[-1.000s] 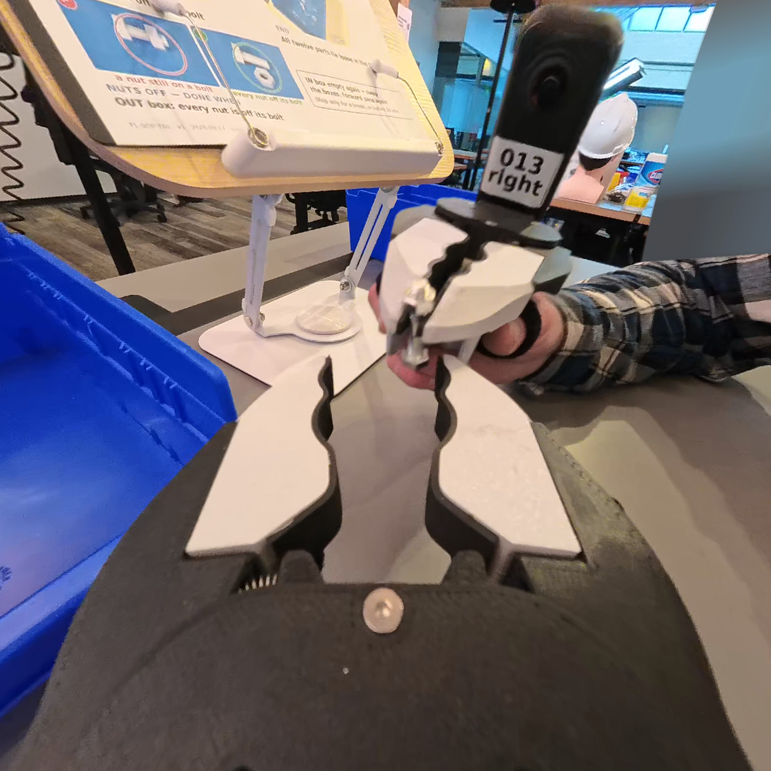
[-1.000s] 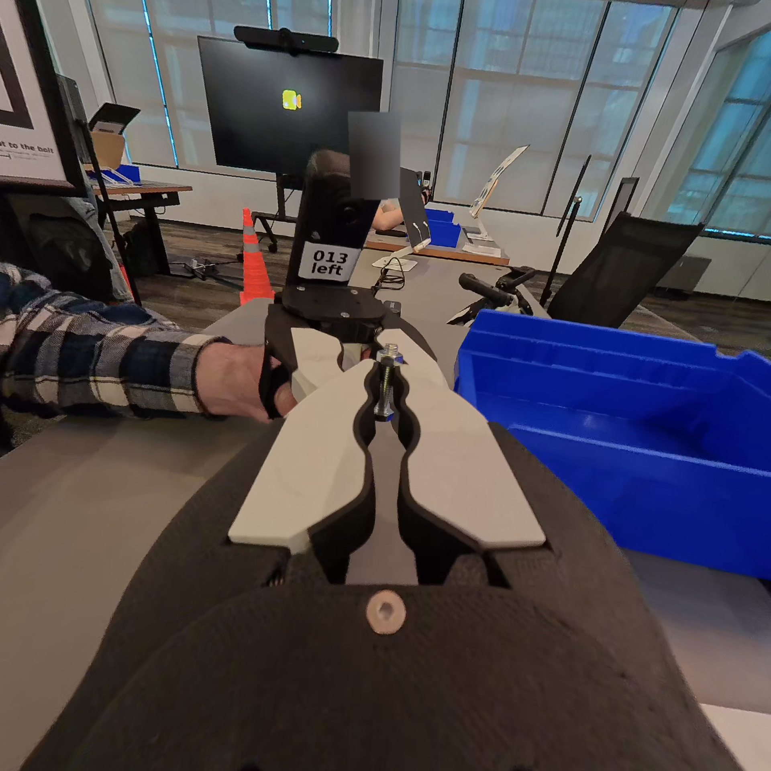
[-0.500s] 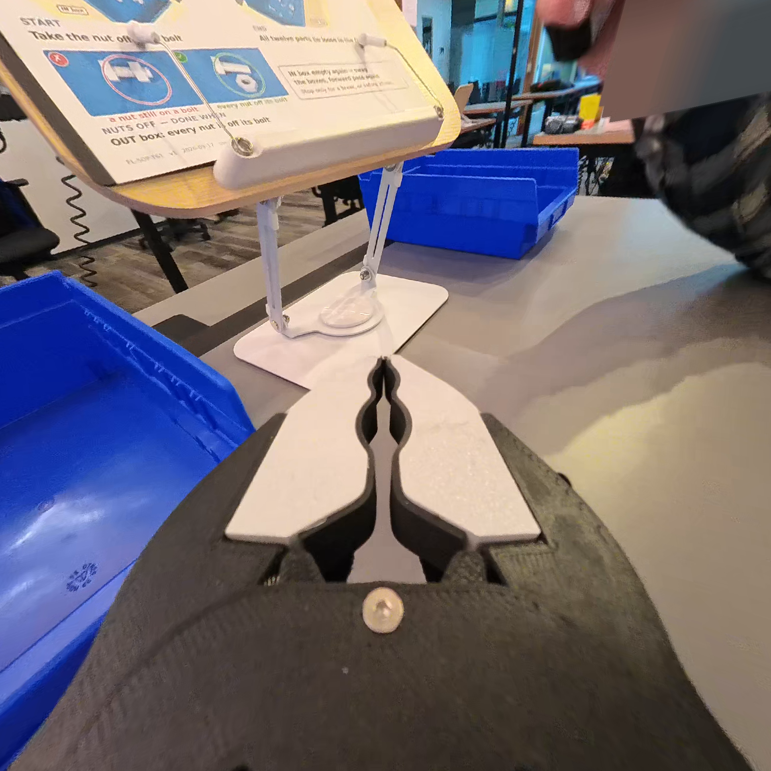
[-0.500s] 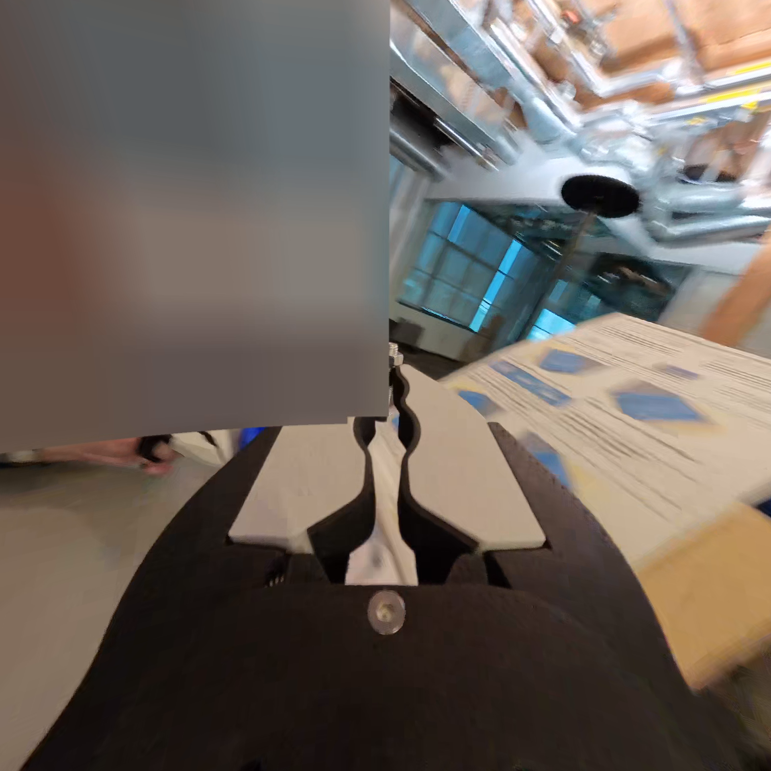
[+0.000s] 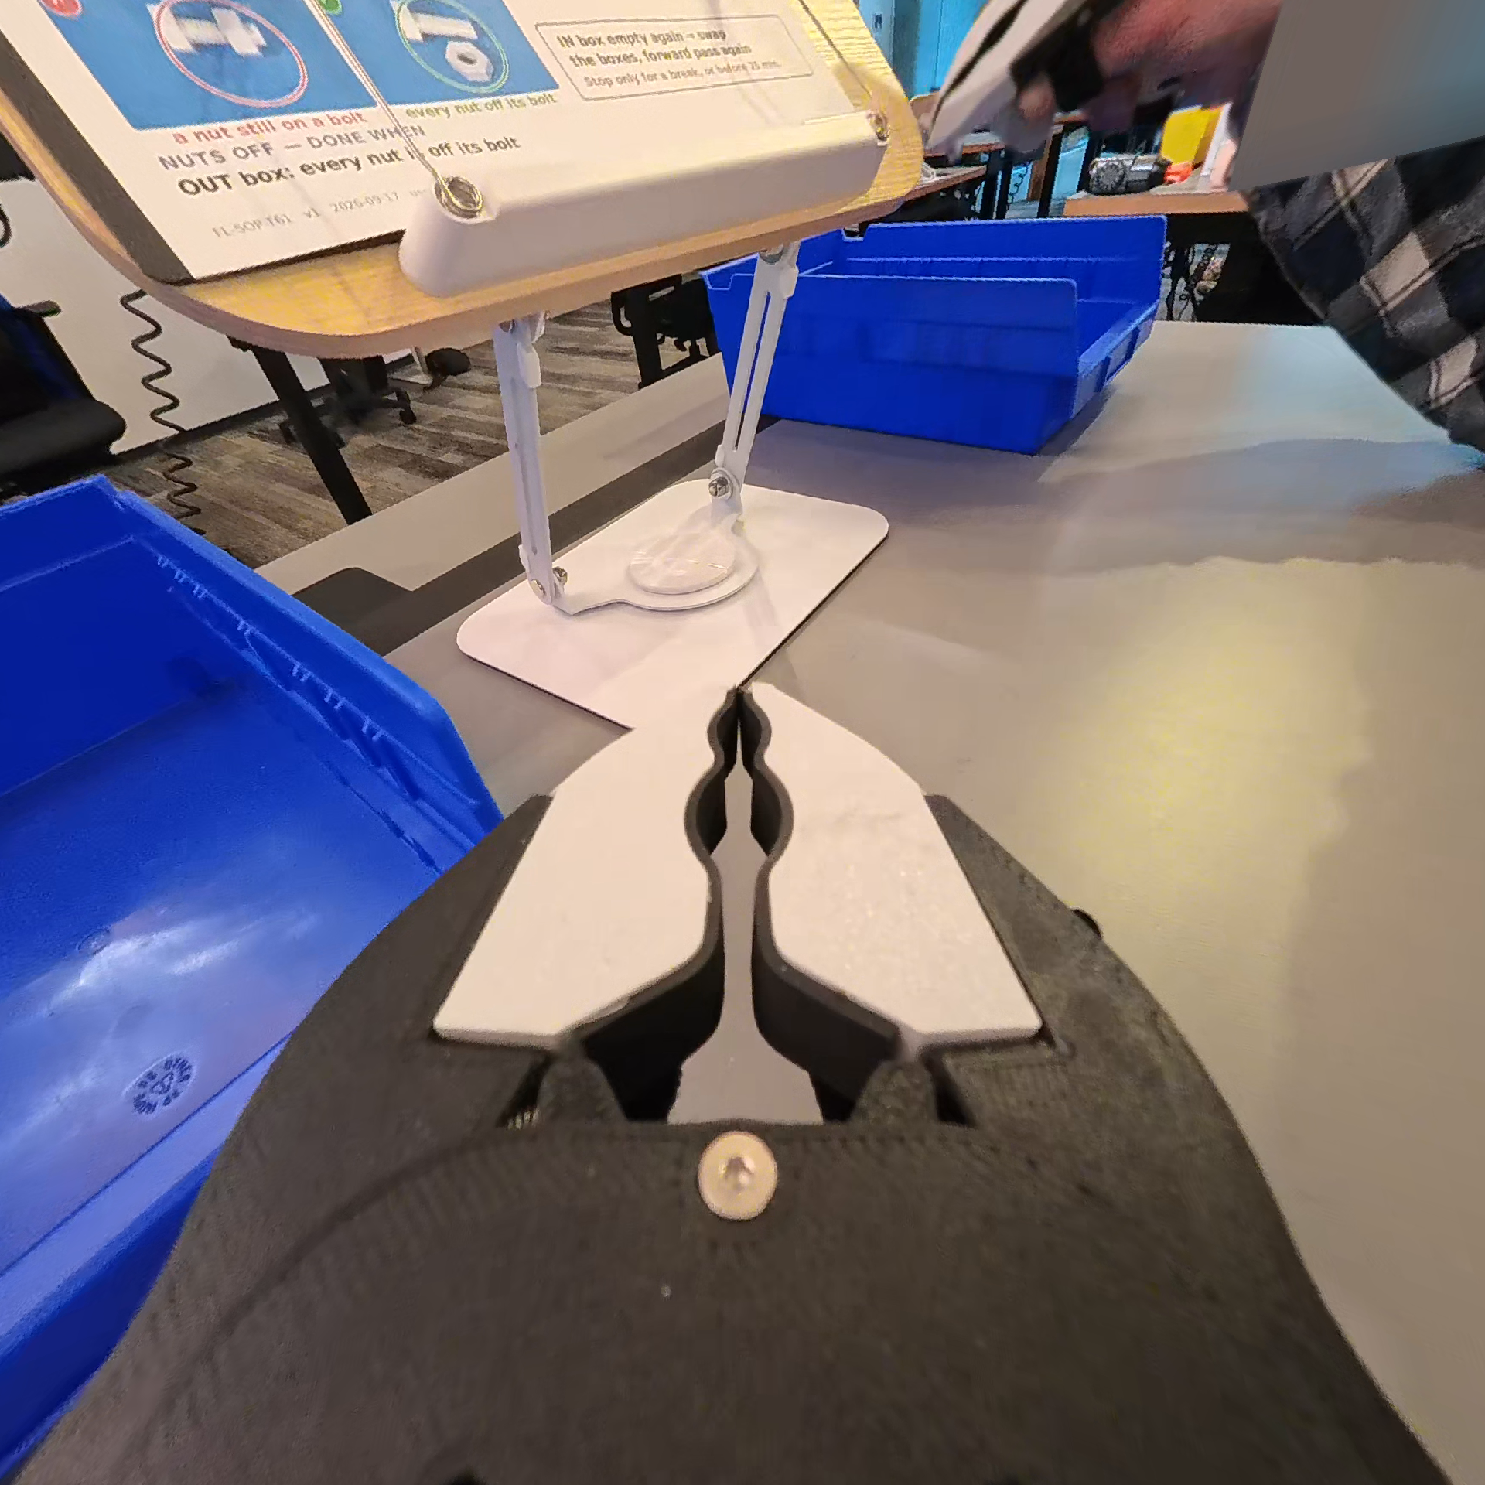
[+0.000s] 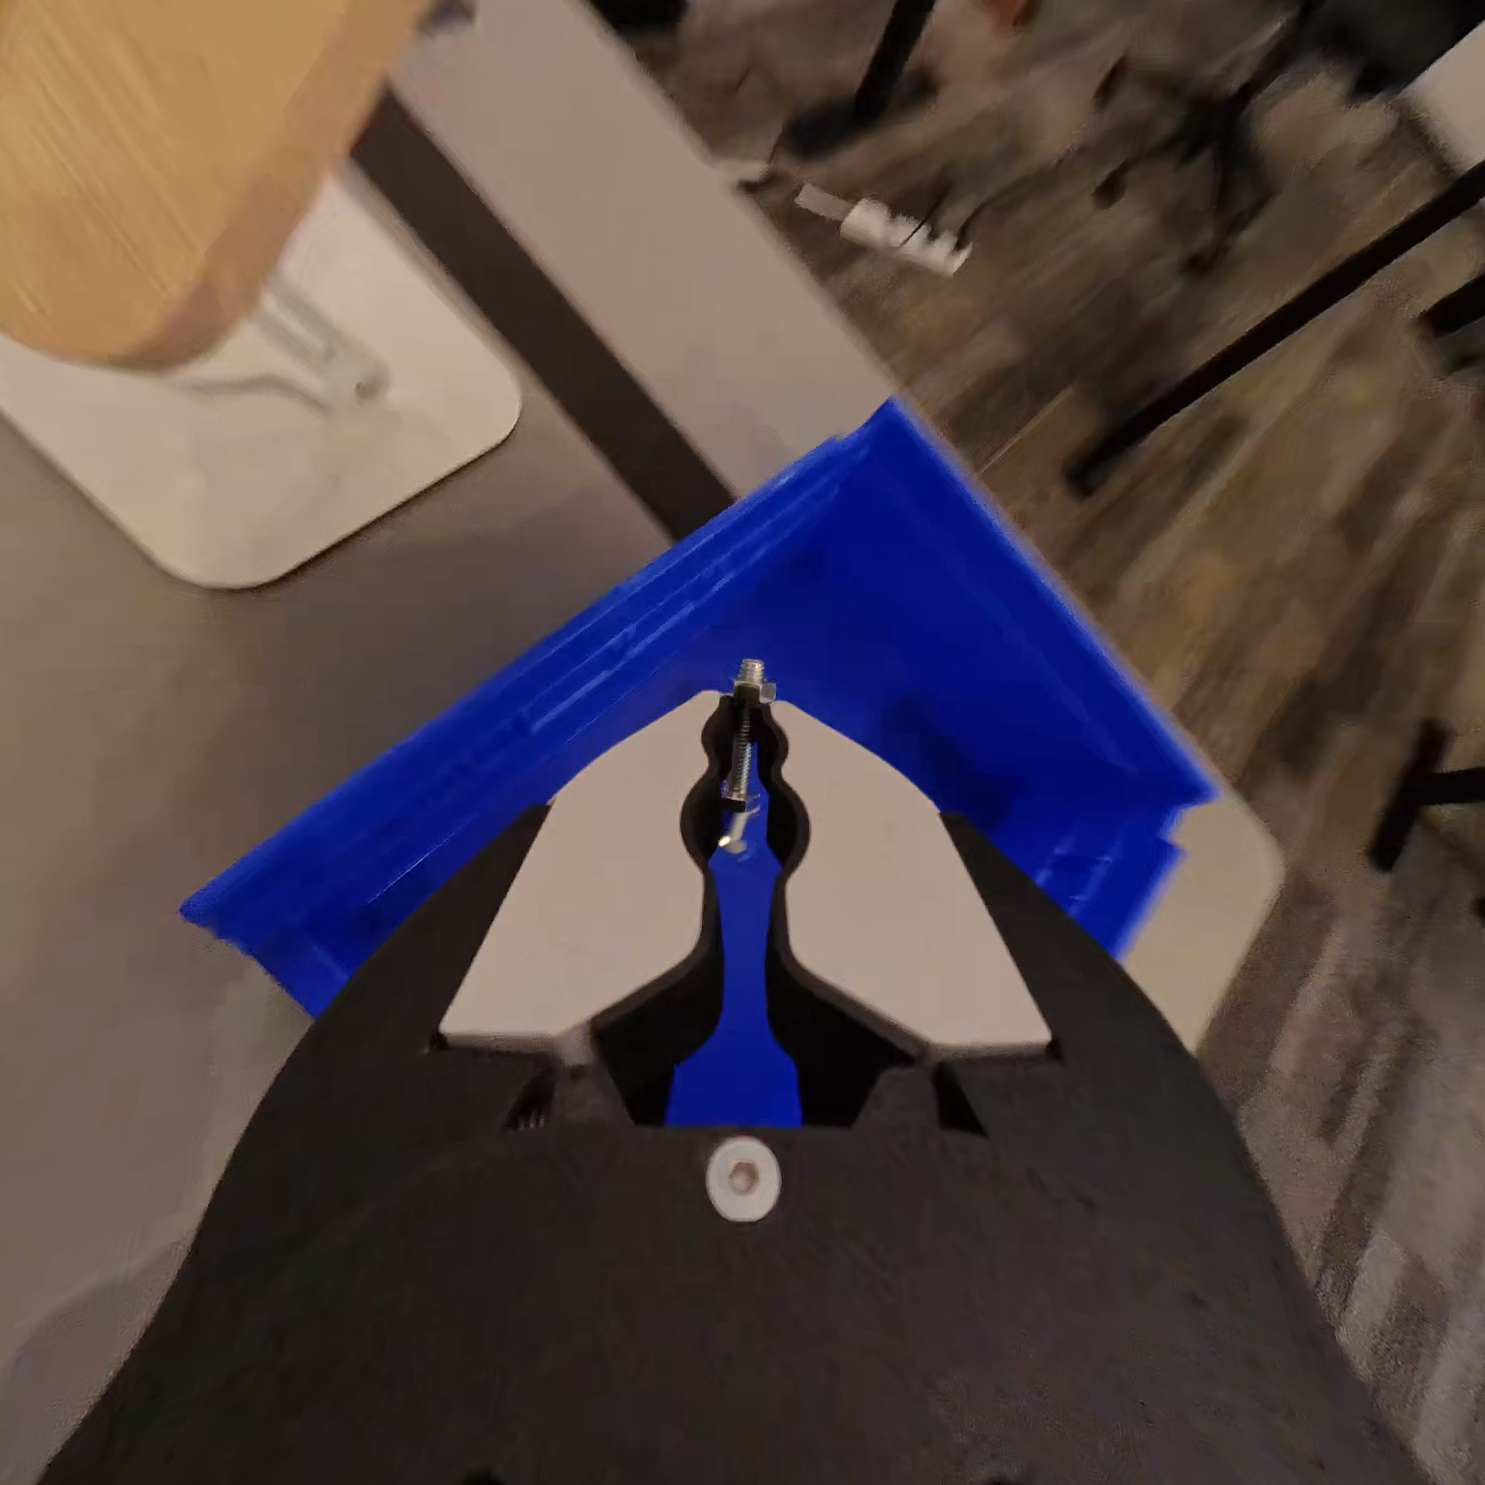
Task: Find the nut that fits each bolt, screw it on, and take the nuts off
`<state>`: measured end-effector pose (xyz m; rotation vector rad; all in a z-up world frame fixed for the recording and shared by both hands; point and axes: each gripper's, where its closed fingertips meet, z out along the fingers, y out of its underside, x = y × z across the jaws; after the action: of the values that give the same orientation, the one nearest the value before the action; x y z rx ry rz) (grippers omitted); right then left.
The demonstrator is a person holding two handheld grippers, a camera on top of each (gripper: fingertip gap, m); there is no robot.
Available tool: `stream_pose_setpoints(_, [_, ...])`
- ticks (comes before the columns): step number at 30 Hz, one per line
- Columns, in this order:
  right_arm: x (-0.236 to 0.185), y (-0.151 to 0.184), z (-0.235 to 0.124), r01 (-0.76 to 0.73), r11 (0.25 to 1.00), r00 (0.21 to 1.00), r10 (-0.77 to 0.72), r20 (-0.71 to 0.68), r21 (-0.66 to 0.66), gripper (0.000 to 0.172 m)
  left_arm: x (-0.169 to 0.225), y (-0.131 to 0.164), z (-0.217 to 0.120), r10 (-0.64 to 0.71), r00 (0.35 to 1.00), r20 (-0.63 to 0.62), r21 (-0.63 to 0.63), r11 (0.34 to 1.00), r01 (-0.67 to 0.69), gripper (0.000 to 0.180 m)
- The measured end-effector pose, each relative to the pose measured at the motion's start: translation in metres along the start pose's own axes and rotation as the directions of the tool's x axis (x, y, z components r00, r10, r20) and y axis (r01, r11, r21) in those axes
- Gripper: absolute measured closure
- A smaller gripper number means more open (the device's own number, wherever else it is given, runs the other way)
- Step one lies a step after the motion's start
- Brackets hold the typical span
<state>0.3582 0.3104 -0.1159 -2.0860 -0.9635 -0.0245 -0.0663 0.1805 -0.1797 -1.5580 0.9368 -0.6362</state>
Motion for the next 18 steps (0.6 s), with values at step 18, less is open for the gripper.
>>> stream_pose_setpoints(18, [-0.009,0.055,0.048,-0.017,0.954,0.999,0.029,0.035,-0.300,0.140,0.000,0.001,-0.001,0.011,1.000,-0.004,-0.018,1.000,-0.011,0.179])
